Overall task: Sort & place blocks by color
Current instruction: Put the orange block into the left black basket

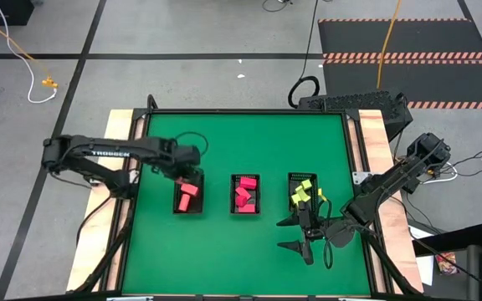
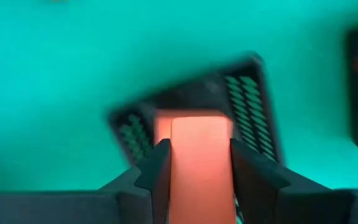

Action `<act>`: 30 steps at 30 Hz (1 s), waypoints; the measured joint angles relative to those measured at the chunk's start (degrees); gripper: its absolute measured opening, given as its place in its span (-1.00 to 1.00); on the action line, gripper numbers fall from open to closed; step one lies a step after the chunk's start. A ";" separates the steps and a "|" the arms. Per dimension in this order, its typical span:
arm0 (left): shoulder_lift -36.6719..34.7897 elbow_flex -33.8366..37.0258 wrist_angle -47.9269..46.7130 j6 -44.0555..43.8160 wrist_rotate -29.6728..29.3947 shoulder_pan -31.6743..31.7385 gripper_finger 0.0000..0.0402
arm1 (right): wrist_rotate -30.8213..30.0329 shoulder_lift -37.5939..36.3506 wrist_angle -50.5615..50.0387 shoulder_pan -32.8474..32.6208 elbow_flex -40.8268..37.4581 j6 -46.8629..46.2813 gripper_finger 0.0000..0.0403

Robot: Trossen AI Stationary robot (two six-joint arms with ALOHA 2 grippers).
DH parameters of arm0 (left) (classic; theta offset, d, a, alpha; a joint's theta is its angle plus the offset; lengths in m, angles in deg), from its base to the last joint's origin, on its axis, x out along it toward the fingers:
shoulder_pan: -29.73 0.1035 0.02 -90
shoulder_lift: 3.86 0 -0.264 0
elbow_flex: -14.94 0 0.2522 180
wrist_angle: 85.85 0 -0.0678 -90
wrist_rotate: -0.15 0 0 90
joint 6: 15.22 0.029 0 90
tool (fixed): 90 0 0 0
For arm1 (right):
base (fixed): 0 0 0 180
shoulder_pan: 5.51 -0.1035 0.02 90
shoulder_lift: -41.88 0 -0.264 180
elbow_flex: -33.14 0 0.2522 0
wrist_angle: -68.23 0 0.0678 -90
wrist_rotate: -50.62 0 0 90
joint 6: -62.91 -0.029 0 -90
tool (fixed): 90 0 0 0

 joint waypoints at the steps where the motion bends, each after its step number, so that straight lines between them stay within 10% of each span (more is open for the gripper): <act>1: 0.39 0.00 1.06 -1.18 0.02 -1.91 -0.30 | 0.00 0.00 0.07 -0.01 0.00 -0.02 0.49; 18: 2.48 0.02 5.36 -0.80 0.47 -9.02 0.16 | 0.15 0.00 0.12 -0.02 0.00 -0.63 0.49; 30: -0.03 0.02 -1.14 9.57 -7.25 18.59 0.45 | -0.07 0.00 0.05 0.42 -0.02 -0.66 0.49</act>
